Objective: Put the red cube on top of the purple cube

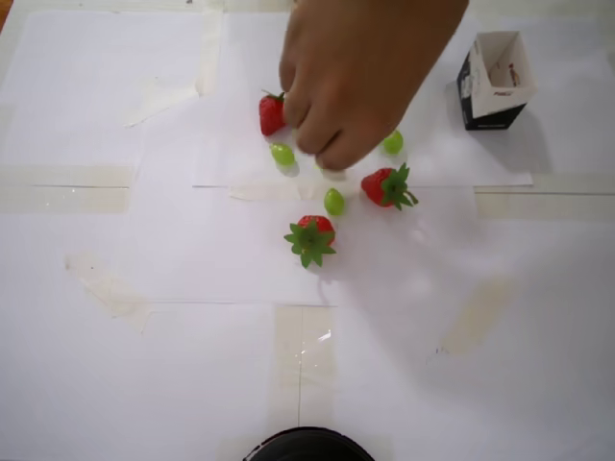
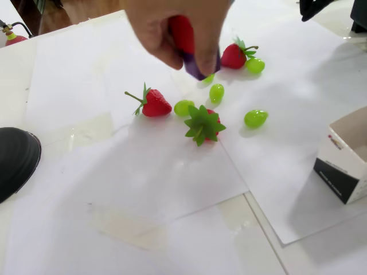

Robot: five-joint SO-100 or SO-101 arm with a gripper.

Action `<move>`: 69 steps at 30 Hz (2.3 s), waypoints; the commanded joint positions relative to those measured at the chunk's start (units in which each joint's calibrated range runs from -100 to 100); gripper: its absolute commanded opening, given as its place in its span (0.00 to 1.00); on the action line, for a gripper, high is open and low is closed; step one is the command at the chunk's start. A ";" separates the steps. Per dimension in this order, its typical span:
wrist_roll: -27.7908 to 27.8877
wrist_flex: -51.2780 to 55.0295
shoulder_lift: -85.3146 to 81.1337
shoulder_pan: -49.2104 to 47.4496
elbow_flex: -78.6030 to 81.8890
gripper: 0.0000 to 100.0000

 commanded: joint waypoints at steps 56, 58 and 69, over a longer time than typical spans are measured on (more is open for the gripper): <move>5.81 22.53 41.73 -1.08 -55.09 0.00; 4.59 23.18 42.68 -3.87 -58.00 0.00; 2.54 17.87 50.07 -18.95 -55.73 0.00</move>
